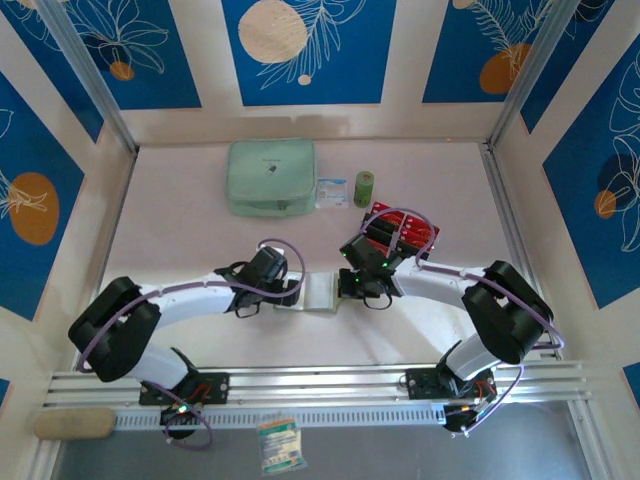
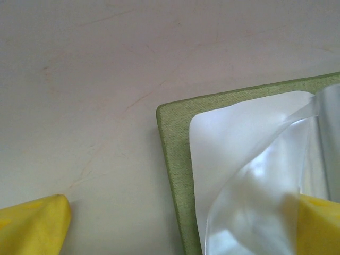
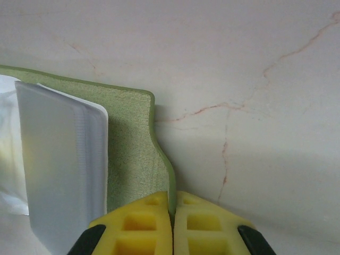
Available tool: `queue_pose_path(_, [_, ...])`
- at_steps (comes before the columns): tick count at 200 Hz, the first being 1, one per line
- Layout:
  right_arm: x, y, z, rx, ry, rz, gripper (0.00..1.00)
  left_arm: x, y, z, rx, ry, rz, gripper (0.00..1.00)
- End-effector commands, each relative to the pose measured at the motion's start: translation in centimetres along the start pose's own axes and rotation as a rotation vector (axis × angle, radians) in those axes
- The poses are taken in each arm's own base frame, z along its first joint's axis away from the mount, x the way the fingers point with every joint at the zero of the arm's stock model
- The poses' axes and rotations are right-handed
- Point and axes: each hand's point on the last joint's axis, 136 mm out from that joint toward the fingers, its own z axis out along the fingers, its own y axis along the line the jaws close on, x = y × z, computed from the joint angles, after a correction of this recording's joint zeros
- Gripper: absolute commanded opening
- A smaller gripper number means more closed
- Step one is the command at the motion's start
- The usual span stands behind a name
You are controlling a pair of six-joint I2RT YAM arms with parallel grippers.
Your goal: Put the credit cards into the card holder
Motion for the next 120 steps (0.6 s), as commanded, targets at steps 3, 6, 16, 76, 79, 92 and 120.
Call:
queue_pose_path(3, [0.3,-0.4,-0.3,-0.009,0.01,0.014,0.07,-0.3,-0.4,-0.6,0.027,-0.024,-0.016,1.0])
queue_pose_path(6, [0.3,-0.3,-0.4,-0.013,0.01,0.013,0.09,-0.3,-0.4,-0.6,0.03,-0.025,-0.018,1.0])
queue_pose_path(16, [0.2,0.1,-0.7,-0.032,0.01,0.013,0.17,-0.6,-0.8,-0.8,0.049,-0.032,-0.019,1.0])
queue_pose_path(76, [-1.9,2.6,-5.0,-0.132,-0.068,0.01,0.32,-2.1,-3.0,-2.0,0.172,-0.081,-0.034,1.0])
queue_pose_path(79, [-1.9,2.8,-5.1,-0.137,-0.069,0.009,0.32,-2.2,-3.1,-2.1,0.176,-0.084,-0.036,1.0])
queue_pose_path(92, [-2.1,3.6,-5.6,-0.17,-0.071,0.009,0.3,-2.5,-3.2,-2.3,0.18,-0.092,-0.04,1.0])
queue_pose_path(120, [-2.1,5.2,-5.5,-0.211,-0.064,0.014,0.22,-3.1,-2.7,-2.7,0.149,-0.11,-0.056,1.0])
